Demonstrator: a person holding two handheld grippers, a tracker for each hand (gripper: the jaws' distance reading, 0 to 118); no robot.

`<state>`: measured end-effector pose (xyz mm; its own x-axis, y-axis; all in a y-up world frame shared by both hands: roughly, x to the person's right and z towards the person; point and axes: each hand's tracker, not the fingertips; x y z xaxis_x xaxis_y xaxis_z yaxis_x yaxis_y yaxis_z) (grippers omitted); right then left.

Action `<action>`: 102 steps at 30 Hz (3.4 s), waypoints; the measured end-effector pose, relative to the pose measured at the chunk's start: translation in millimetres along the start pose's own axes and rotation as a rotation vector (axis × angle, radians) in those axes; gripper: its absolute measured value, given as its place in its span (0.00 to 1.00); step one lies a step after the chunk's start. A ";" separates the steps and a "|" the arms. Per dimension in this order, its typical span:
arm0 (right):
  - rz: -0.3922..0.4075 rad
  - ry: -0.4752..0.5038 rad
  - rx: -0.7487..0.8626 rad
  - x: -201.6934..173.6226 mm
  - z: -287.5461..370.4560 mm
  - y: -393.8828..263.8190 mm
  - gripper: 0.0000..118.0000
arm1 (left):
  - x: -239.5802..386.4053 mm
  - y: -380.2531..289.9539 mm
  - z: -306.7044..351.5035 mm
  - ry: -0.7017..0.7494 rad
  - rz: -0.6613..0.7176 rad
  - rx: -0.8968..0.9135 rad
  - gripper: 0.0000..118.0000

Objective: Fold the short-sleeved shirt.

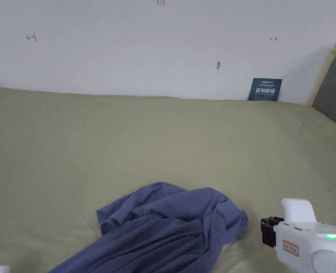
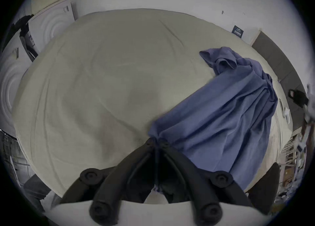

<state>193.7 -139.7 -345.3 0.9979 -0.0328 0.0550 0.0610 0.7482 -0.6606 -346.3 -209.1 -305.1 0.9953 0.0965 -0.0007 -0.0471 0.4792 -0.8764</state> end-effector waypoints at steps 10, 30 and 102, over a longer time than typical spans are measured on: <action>0.008 0.002 -0.276 21.0 -123.6 37.6 0.89 | 0.4 0.9 -3.1 -0.013 0.000 -0.009 0.02; 0.084 0.036 0.105 32.7 73.8 103.1 0.03 | -38.3 80.3 159.8 0.085 0.048 0.320 0.03; -0.050 -0.030 -0.037 60.1 123.8 -141.5 0.03 | -18.1 -50.8 86.8 0.099 -0.007 0.165 0.03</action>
<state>242.7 -165.5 -155.9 0.9926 -0.0491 0.1113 0.1123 0.7209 -0.6839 -369.2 -159.5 -218.8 0.9987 0.0102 -0.0496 -0.0453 0.6169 -0.7857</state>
